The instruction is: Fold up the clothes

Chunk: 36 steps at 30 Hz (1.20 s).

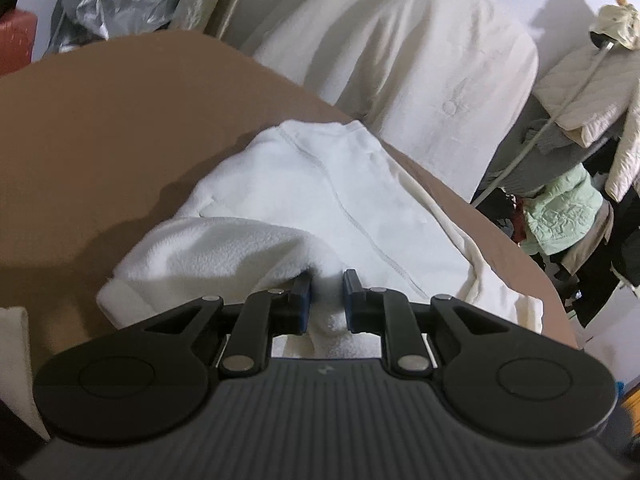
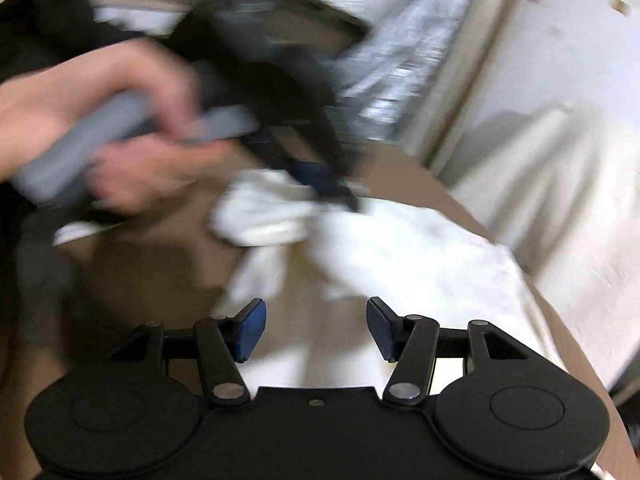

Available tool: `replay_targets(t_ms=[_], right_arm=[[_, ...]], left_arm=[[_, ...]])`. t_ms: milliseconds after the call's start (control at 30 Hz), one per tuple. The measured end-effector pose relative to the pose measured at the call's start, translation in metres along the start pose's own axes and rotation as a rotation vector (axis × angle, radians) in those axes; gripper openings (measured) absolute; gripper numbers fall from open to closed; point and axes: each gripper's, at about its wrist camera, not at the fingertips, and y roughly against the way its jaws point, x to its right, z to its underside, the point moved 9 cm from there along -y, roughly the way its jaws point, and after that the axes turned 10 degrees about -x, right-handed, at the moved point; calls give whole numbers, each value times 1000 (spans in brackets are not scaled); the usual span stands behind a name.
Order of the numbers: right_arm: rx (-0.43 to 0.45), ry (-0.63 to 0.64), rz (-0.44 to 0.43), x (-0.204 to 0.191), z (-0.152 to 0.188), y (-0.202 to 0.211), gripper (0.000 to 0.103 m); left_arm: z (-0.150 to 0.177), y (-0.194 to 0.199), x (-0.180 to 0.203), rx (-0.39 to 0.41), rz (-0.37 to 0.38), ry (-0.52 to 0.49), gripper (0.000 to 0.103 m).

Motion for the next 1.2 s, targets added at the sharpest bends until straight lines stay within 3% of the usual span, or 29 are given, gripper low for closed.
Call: replay_targets(t_ms=[33, 100, 133, 267, 367, 433, 533, 733, 767, 800, 833, 867, 933, 1100, 1133, 1200], right_arm=[[-14, -28, 39, 13, 3, 0, 63], [-32, -113, 83, 44, 17, 0, 84], [-34, -158, 82, 57, 25, 1, 87], [-109, -289, -116, 70, 77, 4, 86], [-121, -505, -313, 80, 110, 23, 87], [-132, -642, -382, 88, 131, 31, 87], [-158, -775, -465, 96, 160, 40, 87], [-192, -872, -503, 105, 191, 33, 87], [-186, -890, -545, 103, 193, 35, 78], [-180, -891, -615, 98, 192, 38, 46], [-172, -887, -683, 92, 192, 42, 30], [-161, -871, -743, 86, 192, 49, 22], [-136, -791, -836, 69, 190, 68, 21], [-189, -596, -1001, 4, 200, 101, 13], [-223, -569, -1014, -8, 204, 102, 13], [-302, -486, -941, -28, 215, 92, 13]], left_arm=[[2, 4, 2, 7, 1, -19, 14], [7, 16, 9, 22, 3, -60, 14], [9, 21, 13, 25, 4, -74, 14], [9, 47, 35, 72, 48, -101, 14], [8, 69, 55, 128, 70, -139, 14], [9, 79, 67, 156, 88, -180, 14], [11, 86, 81, 183, 116, -230, 14], [11, 83, 86, 205, 107, -255, 14], [11, 82, 86, 204, 112, -248, 14], [11, 80, 87, 200, 116, -247, 14], [11, 77, 88, 196, 118, -247, 14], [11, 75, 91, 195, 117, -254, 14], [12, 72, 98, 194, 117, -281, 14], [20, 74, 130, 172, 205, -346, 13], [21, 73, 137, 169, 214, -359, 13], [25, 59, 144, 121, 189, -367, 13]])
